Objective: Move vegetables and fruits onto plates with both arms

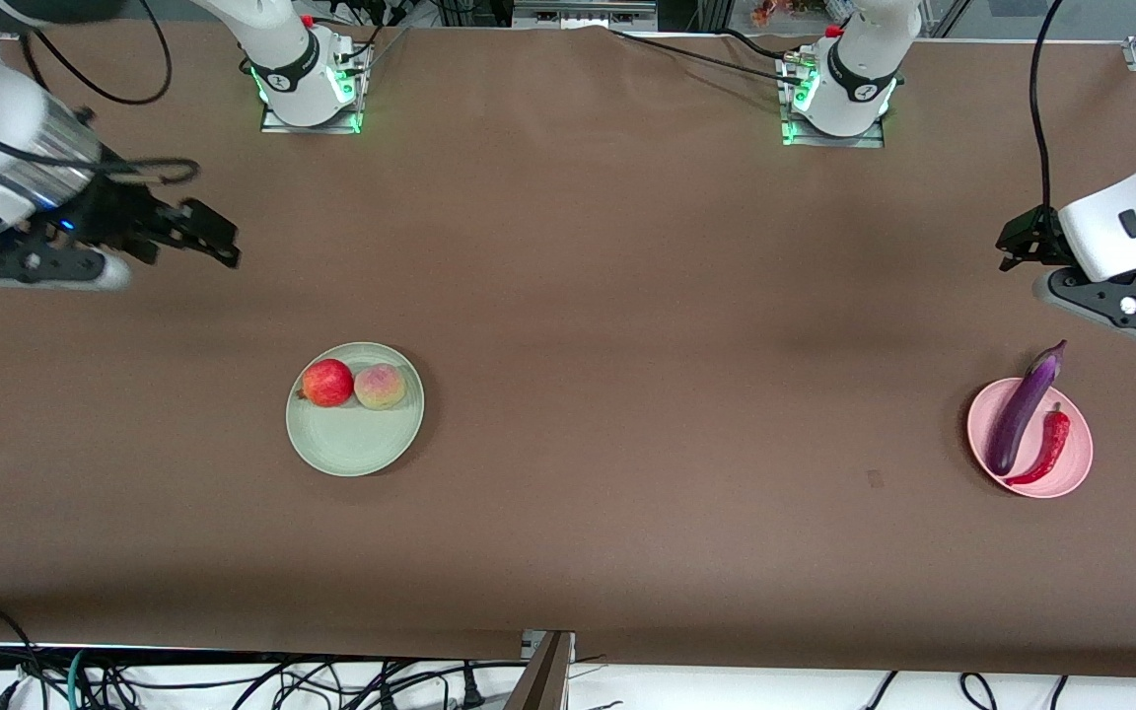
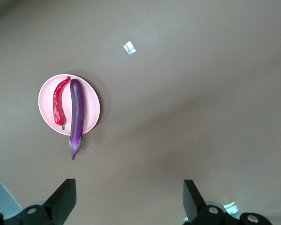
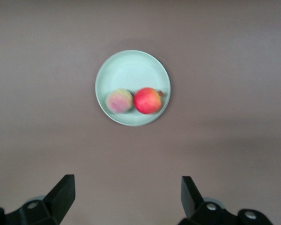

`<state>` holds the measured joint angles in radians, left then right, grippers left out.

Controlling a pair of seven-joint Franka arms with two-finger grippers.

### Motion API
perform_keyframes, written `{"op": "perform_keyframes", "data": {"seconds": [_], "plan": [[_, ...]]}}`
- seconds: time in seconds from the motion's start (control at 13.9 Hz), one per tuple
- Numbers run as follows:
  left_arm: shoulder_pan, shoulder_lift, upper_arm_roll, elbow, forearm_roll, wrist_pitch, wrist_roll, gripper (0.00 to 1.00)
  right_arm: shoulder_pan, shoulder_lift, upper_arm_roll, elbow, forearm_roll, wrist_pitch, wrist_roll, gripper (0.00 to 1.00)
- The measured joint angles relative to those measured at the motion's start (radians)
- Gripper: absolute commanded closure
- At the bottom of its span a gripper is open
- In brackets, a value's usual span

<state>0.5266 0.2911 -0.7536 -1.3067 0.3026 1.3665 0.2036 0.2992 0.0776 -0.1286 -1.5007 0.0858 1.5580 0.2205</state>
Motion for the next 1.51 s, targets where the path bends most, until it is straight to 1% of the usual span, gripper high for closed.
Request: {"op": "perform_keyframes", "data": {"seconds": [0.07,0.22,0.36,0.43,0.5,0.58,0.72,0.87,1.01,1.51], "plan": [[-0.052,-0.015,0.079,-0.006,-0.048,0.032,-0.072,0.0,-0.001,-0.013,-0.009,-0.017,-0.005,-0.006,-0.022,0.0],[-0.191,-0.051,0.3,-0.045,-0.164,0.139,-0.139,0.0,-0.001,-0.005,-0.01,-0.03,-0.012,-0.006,-0.035,0.0],[-0.336,-0.102,0.527,-0.118,-0.234,0.206,-0.148,0.0,0.0,0.007,-0.007,-0.031,-0.015,-0.005,-0.037,0.0],[-0.403,-0.142,0.624,-0.17,-0.251,0.227,-0.148,0.0,0.0,0.011,-0.007,-0.031,-0.018,-0.005,-0.037,0.0],[-0.445,-0.188,0.676,-0.222,-0.258,0.252,-0.148,0.0,0.0,0.011,-0.007,-0.031,-0.023,-0.006,-0.037,0.0],[-0.469,-0.237,0.695,-0.267,-0.261,0.274,-0.149,0.0,0.0,0.01,-0.007,-0.031,-0.029,-0.006,-0.037,0.0],[-0.508,-0.338,0.7,-0.354,-0.261,0.286,-0.163,0.0,-0.001,0.009,-0.01,-0.031,-0.034,-0.009,-0.038,0.0],[-0.518,-0.387,0.701,-0.403,-0.261,0.29,-0.166,0.0,-0.001,0.008,-0.011,-0.031,-0.034,-0.013,-0.038,0.0],[-0.518,-0.388,0.707,-0.419,-0.261,0.299,-0.166,0.0,-0.001,0.007,-0.012,-0.03,-0.034,-0.013,-0.04,0.0],[-0.518,-0.371,0.709,-0.42,-0.261,0.315,-0.166,0.0,0.001,0.005,-0.011,0.0,-0.034,-0.013,-0.075,0.0]]}}
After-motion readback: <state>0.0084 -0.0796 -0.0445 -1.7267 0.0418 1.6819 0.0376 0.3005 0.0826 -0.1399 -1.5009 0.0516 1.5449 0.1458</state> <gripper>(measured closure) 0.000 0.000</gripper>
